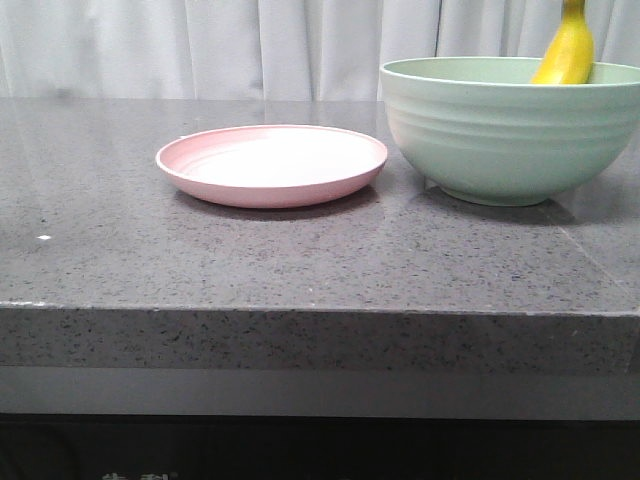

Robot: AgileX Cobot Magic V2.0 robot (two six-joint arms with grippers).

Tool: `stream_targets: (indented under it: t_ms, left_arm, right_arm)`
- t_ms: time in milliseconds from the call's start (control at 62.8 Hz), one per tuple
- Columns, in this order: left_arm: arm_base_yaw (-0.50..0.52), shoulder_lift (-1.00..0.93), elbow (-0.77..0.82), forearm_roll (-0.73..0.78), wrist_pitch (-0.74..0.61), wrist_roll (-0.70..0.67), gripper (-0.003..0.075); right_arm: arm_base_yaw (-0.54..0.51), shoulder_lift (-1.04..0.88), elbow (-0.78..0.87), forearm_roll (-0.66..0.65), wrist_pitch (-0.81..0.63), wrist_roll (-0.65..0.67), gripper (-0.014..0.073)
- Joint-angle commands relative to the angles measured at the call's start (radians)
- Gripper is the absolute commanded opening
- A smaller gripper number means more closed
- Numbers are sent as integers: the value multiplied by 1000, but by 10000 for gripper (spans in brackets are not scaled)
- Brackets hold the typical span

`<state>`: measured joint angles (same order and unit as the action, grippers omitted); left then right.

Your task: Transfer banana from pink plate to green bowl

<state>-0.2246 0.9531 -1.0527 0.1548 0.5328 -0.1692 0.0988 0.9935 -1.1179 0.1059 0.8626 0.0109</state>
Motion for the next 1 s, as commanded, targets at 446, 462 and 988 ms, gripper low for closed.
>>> stream_targets:
  t_ms: [446,462,988]
  left_arm:
    - [11,-572,606,-27,-343,-10,-18]
    - [11,-585,616,-29,-345,-10,-18]
    - [11,-740,729,-63,-399,-10,-18]
  right_arm:
    - [-8,-695,658,7,-451,-129,-68]
    - [-8,-716,672,7,-451,-129,-68]
    - [-8,-854,755,11,-512,-128,-68]
